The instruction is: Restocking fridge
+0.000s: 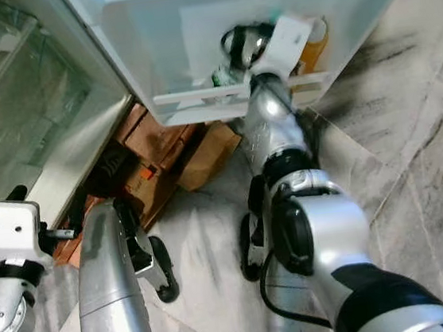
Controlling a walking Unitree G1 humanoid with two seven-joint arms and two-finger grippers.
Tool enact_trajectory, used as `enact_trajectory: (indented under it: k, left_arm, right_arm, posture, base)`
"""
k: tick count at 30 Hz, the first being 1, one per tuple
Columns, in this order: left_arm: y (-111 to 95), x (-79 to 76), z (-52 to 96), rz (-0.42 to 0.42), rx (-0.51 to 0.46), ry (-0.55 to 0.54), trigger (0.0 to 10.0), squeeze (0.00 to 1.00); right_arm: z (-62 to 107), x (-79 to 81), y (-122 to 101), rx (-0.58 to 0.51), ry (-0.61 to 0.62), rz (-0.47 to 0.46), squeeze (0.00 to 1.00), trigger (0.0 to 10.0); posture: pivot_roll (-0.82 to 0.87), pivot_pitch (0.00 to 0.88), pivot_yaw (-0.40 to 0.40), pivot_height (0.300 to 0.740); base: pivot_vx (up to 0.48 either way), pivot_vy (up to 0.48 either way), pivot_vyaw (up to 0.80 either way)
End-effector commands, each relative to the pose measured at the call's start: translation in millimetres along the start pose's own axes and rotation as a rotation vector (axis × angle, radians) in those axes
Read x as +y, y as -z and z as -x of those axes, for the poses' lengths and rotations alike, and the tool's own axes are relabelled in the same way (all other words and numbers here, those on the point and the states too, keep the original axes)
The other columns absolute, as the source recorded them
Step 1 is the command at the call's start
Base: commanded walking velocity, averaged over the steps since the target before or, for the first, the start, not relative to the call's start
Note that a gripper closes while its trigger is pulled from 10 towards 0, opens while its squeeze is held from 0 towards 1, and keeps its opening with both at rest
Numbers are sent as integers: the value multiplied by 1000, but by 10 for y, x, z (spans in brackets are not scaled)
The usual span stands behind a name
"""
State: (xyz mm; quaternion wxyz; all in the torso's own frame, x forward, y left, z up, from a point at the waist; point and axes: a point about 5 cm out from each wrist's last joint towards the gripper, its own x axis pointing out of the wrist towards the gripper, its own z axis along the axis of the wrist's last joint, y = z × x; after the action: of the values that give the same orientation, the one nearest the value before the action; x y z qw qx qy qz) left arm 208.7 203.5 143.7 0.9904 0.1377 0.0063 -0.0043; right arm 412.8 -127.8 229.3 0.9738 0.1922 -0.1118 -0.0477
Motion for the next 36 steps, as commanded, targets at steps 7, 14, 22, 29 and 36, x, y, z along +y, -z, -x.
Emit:
enact_trajectory:
  k: [7,14,22,29,36]
  left_arm:
    - [67,27,55,-11,40,1,10000,0]
    - [68,30,53,-11,40,-6,10000,0]
    - [67,30,27,-8,37,-7,10000,0]
    - [64,36,19,-6,33,-12,10000,0]
    - [57,39,-5,-5,27,-18,10000,0]
  right_arm:
    - [25,-81,135,64,27,-46,0,0]
    - [34,-21,145,58,-24,50,0,0]
    - [37,-20,133,37,-47,89,0,0]
    - [48,-47,131,17,-55,153,0,0]
    - [47,-10,44,-77,-93,350,0,0]
  posture:
    - [195,491,25,505]
    - [191,489,19,505]
    - [189,485,19,505]
    - [195,479,17,505]
    - [191,474,15,505]
  base:
    - [0,0,0]
    - [0,0,0]
    - [0,0,0]
    - [0,0,0]
    - [0,0,0]
